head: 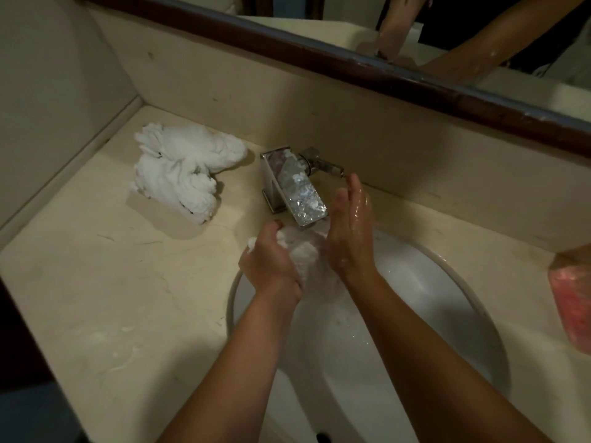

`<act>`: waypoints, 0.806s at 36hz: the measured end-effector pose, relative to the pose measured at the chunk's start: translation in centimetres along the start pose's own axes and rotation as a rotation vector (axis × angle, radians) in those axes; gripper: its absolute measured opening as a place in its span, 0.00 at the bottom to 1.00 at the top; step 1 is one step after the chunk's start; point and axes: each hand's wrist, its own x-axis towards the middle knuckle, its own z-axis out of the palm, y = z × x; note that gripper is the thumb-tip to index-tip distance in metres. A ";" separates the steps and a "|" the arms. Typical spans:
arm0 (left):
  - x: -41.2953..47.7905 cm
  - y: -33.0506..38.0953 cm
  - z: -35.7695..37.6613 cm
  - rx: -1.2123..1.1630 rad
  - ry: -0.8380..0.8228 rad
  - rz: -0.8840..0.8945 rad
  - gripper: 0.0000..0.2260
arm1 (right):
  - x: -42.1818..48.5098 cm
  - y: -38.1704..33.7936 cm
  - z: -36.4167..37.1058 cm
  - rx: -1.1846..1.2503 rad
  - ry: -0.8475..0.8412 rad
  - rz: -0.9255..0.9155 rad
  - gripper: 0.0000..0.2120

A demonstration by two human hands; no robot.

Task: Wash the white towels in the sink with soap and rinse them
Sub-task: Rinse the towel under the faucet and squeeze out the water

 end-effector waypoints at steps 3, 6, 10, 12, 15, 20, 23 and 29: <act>-0.1 0.0 -0.1 0.011 -0.007 0.010 0.12 | 1.4 -1.0 0.2 0.044 -0.028 0.008 0.41; -0.2 0.1 -0.5 0.015 0.003 0.023 0.12 | 1.9 -1.3 0.3 0.135 -0.019 0.028 0.33; -0.6 0.1 -1.4 0.023 -0.020 0.055 0.10 | 1.6 -1.5 0.1 0.139 0.058 0.007 0.26; -0.8 0.0 -1.8 0.046 -0.036 0.086 0.09 | 1.3 -1.6 0.0 0.142 0.046 0.031 0.26; -1.4 -0.2 -2.2 0.052 -0.049 0.140 0.11 | 0.9 -2.0 -0.9 0.117 -0.011 0.073 0.30; -3.4 0.0 -3.6 0.045 -0.137 0.178 0.14 | -1.3 0.1 -4.0 0.167 -0.125 0.213 0.33; -5.1 0.8 -4.4 0.070 -0.215 0.162 0.11 | -3.7 2.5 -6.3 0.274 -0.131 0.449 0.35; -10.0 3.2 -4.3 0.103 -0.554 -0.039 0.20 | -8.3 4.0 -10.1 0.618 -0.263 0.871 0.39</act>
